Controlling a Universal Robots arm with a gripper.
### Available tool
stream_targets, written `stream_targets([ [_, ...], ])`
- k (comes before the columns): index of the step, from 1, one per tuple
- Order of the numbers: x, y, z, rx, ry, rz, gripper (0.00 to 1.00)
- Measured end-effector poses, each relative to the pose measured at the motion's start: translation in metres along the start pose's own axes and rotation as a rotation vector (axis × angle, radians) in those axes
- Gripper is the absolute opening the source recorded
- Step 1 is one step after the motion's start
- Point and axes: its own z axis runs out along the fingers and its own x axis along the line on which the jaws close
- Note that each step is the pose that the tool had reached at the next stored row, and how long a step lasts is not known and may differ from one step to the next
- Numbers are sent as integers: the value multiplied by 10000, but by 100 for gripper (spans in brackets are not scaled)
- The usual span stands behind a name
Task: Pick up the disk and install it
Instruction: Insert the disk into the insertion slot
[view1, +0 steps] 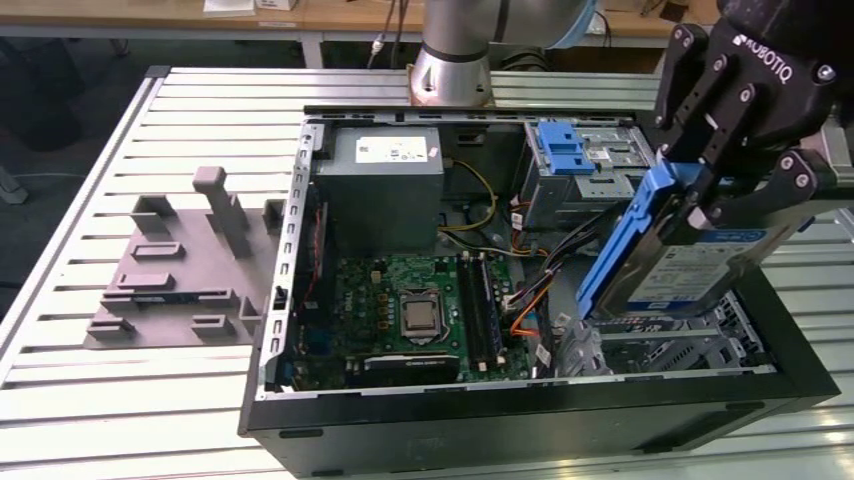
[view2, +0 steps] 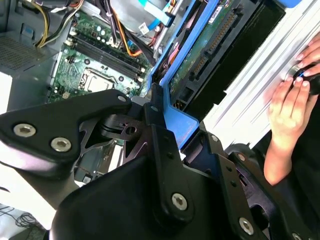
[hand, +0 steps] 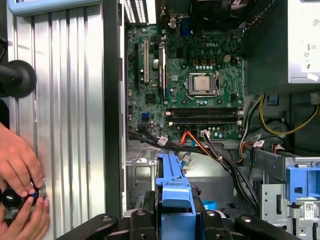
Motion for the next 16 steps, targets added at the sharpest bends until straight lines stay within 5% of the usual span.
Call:
stream_targets([
  [6,-3,-86,18,0,0,1,36],
  [16,-5,-132,46,0,1,1,36],
])
